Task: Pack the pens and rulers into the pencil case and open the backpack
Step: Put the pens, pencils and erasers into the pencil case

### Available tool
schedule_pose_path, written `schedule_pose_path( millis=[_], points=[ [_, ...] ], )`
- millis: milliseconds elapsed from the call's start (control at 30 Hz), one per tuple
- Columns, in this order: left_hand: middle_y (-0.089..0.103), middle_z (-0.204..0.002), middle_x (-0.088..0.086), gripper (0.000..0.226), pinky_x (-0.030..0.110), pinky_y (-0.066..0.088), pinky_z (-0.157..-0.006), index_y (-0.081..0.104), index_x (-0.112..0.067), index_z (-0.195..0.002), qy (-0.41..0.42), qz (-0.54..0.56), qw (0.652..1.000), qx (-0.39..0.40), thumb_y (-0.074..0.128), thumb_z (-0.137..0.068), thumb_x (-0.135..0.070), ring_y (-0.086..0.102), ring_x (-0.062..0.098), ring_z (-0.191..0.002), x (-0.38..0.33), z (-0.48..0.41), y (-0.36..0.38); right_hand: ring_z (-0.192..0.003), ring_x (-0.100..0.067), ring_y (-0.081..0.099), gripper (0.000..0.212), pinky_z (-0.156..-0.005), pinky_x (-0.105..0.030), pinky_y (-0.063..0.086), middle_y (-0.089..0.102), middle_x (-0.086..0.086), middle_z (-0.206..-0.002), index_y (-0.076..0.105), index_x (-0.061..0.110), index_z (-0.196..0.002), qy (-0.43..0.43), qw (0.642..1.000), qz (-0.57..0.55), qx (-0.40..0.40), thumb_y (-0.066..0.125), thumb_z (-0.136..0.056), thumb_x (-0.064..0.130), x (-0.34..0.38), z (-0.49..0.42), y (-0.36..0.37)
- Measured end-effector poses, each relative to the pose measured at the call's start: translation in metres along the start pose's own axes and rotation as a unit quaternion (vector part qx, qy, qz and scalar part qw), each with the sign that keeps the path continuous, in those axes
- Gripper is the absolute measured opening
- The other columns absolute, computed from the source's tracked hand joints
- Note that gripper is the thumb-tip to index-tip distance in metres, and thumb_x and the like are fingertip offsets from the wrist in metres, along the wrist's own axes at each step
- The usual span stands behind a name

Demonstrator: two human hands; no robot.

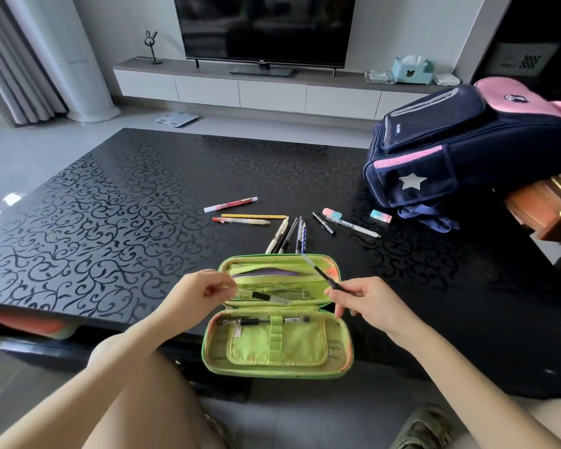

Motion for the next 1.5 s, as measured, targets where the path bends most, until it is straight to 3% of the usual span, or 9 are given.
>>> schedule_pose_path(
  millis=[333,533,733,900,1033,1133,1267,1400,1500],
  points=[
    [0.060,-0.069,-0.015,0.008,0.009,0.036,-0.058,0.073,-0.019,-0.086,-0.020,-0.080,0.996,-0.037,0.072,-0.079,-0.018,0.054,-0.004,-0.077,0.033,0.036,-0.010,-0.051,0.006,0.048,0.026,-0.056,-0.009,0.041,0.066,0.002,-0.060,0.070,0.024,-0.063,0.005,1.000,-0.008,-0.008,0.064,-0.088,0.023,-0.005,0.002,0.008],
    [0.055,-0.091,-0.020,0.011,0.007,0.037,-0.057,0.073,-0.019,-0.082,0.020,-0.061,0.997,-0.046,0.075,-0.075,-0.012,0.049,-0.004,-0.065,0.040,0.048,-0.007,-0.051,0.000,0.045,0.026,-0.062,-0.018,0.041,0.066,0.001,-0.060,0.068,0.029,-0.061,0.012,1.000,-0.015,-0.012,0.065,-0.087,0.024,-0.009,0.003,0.011],
    [0.049,-0.064,-0.027,0.024,0.015,0.042,-0.061,0.069,-0.029,-0.081,0.078,-0.095,0.991,-0.045,0.054,-0.078,-0.047,0.047,0.004,-0.069,0.029,0.049,0.007,-0.063,-0.020,0.035,0.024,-0.063,-0.030,0.034,0.065,-0.002,-0.058,0.072,0.020,-0.064,0.026,1.000,-0.011,-0.014,0.066,-0.086,0.026,-0.020,0.003,0.017],
    [0.051,-0.066,-0.021,0.024,0.016,0.041,-0.059,0.070,-0.030,-0.080,0.124,-0.152,0.980,-0.038,0.051,-0.080,-0.043,0.049,0.011,-0.065,0.005,0.042,0.025,-0.043,-0.002,0.036,0.027,-0.058,-0.022,0.030,0.057,0.009,-0.042,0.068,0.019,-0.062,0.034,0.999,0.013,-0.027,0.064,-0.088,0.025,-0.020,0.003,0.020],
    [0.059,-0.069,-0.011,0.012,0.026,0.050,-0.057,0.067,-0.026,-0.072,0.153,-0.206,0.966,-0.008,0.078,-0.067,-0.023,0.056,0.016,-0.066,-0.014,0.032,0.047,-0.036,0.005,0.042,0.029,-0.049,-0.011,0.028,0.048,0.014,-0.033,0.066,0.015,-0.062,0.035,0.999,0.024,-0.028,0.061,-0.090,0.022,-0.018,0.005,0.021],
    [0.062,-0.074,-0.009,0.025,0.028,0.052,-0.064,0.066,-0.023,-0.077,0.136,-0.256,0.957,0.017,0.083,-0.060,-0.028,0.061,0.018,-0.071,-0.021,0.025,0.061,-0.035,0.003,0.039,0.029,-0.046,-0.009,0.029,0.049,0.013,-0.034,0.068,0.009,-0.064,0.036,0.999,0.019,-0.029,0.062,-0.089,0.022,-0.020,0.005,0.022],
    [0.057,-0.107,-0.009,0.043,0.032,0.039,-0.090,0.056,-0.027,-0.112,0.065,-0.267,0.961,0.030,0.068,-0.074,-0.041,0.051,0.017,-0.105,-0.033,0.010,0.057,-0.054,-0.006,0.040,0.028,-0.061,-0.018,0.036,0.066,0.000,-0.057,0.073,0.010,-0.069,0.034,0.999,-0.005,-0.036,0.064,-0.087,0.029,-0.023,0.003,0.016],
    [0.061,-0.111,-0.007,0.035,0.028,0.043,-0.091,0.060,-0.022,-0.116,-0.008,0.007,0.999,0.051,0.061,-0.085,-0.039,0.054,0.009,-0.102,-0.066,-0.016,0.048,-0.055,-0.008,0.044,0.021,-0.057,-0.016,0.040,0.068,-0.001,-0.063,0.073,0.010,-0.082,0.012,0.996,-0.079,-0.044,0.063,-0.088,0.027,-0.012,-0.002,0.012],
    [0.066,-0.105,-0.011,0.028,0.024,0.044,-0.087,0.064,-0.026,-0.112,-0.072,0.224,0.968,0.092,0.053,-0.090,-0.039,0.058,0.004,-0.096,-0.091,-0.040,0.062,-0.053,-0.009,0.046,0.027,-0.050,-0.013,0.038,0.069,-0.004,-0.065,0.071,0.013,-0.084,-0.005,0.990,-0.140,-0.033,0.059,-0.085,0.037,0.000,-0.010,0.017]
  ],
)
Point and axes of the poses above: each hand's wrist, its own z-axis away from the middle knuckle, its own y-axis out of the palm, x = y × z, the point moved 5 cm from there along -z, towards the middle knuckle
